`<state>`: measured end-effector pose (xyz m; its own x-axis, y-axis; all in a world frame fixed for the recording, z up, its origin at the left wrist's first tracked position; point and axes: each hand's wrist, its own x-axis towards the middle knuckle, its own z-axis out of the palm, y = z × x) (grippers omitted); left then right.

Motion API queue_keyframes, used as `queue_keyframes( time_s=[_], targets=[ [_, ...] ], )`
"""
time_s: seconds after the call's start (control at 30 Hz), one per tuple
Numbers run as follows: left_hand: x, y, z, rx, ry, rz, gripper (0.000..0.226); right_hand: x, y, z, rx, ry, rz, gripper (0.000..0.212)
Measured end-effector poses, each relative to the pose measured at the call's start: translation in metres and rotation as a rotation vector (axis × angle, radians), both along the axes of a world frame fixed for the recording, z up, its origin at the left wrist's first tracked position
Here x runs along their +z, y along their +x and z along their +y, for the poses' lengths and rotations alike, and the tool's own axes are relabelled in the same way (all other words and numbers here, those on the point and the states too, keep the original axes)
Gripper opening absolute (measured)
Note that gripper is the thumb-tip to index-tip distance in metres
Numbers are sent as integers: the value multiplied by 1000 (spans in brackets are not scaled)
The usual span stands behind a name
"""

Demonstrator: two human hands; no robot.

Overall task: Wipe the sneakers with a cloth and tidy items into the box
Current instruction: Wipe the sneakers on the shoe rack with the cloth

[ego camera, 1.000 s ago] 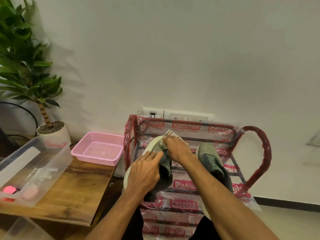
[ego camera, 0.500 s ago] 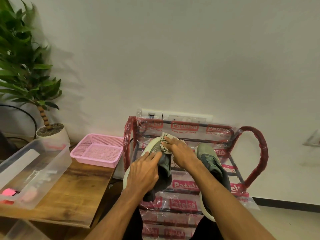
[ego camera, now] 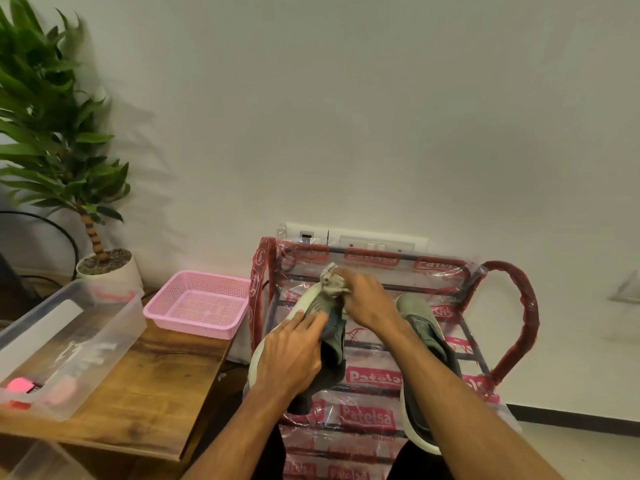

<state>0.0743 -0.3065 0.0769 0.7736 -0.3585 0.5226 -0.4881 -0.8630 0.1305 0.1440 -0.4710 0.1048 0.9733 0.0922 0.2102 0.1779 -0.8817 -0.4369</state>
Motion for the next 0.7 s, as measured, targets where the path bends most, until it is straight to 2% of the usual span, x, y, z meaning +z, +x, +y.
queue_keyframes(
  time_s=[0.07, 0.2, 0.37, 0.53, 0.7],
  targets=[
    [2, -1, 0, -1, 16, -40, 39, -5, -4, 7, -13, 3, 3, 52],
    [0, 0, 0, -3, 2, -73, 40, -15, -10, 8, -1, 31, -16, 37],
    [0, 0, 0, -6, -18, -83, 41, -13, -15, 7, 94, 30, 31, 37],
    [-2, -1, -1, -19, -21, -72, 46, -10, -13, 8, 29, -69, 43, 53],
    [-1, 2, 2, -22, -45, -55, 44, -9, -9, 4, -39, 26, -2, 42]
  ],
)
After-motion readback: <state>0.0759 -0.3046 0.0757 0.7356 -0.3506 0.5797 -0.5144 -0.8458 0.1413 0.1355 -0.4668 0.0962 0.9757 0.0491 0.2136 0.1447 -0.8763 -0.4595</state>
